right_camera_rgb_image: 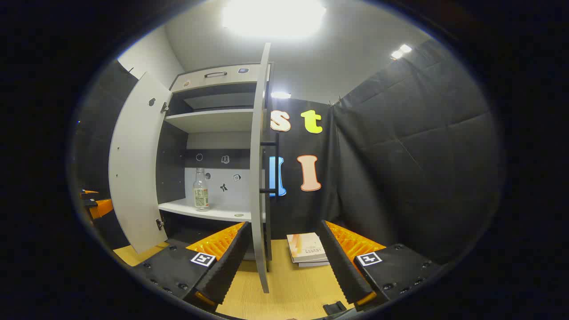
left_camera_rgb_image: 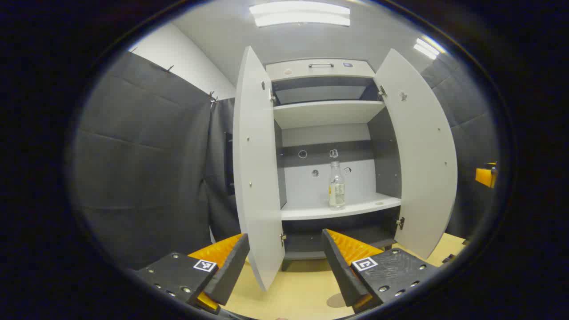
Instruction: Grasp the bottle in the cabinet with the left hand and place it on the coaster, then close the right door with the right hand and the left door with the left hand.
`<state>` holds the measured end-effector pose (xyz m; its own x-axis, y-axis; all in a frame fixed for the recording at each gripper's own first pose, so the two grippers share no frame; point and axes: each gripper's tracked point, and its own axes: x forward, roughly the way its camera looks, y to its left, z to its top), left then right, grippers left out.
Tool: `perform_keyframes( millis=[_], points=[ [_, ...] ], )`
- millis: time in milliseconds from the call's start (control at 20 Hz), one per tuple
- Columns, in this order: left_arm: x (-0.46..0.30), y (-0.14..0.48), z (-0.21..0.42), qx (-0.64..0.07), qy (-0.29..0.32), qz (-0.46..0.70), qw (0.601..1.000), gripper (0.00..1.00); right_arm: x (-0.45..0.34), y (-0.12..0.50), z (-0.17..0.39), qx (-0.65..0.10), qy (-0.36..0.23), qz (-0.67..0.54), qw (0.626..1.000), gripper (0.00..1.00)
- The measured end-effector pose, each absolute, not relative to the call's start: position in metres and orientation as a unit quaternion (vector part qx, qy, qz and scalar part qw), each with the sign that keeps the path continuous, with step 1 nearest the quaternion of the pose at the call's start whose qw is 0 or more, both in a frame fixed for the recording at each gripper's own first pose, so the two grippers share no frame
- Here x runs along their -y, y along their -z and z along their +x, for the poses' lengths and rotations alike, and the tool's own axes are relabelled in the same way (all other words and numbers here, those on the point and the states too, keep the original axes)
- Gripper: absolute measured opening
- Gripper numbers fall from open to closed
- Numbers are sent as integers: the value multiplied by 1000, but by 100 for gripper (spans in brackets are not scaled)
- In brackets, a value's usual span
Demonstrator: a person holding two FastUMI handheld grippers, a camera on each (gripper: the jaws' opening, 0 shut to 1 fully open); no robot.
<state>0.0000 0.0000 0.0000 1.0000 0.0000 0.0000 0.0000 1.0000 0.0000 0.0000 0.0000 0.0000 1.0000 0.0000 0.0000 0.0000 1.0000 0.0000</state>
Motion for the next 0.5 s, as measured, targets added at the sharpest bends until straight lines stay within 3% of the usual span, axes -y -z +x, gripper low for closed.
perform_keyframes(
  millis=[500],
  points=[
    [3, 2, -3, 0, -9, -1, 1000, 94, 11, 1, 1, -4, 2, -6, 1000, 99]
  ],
)
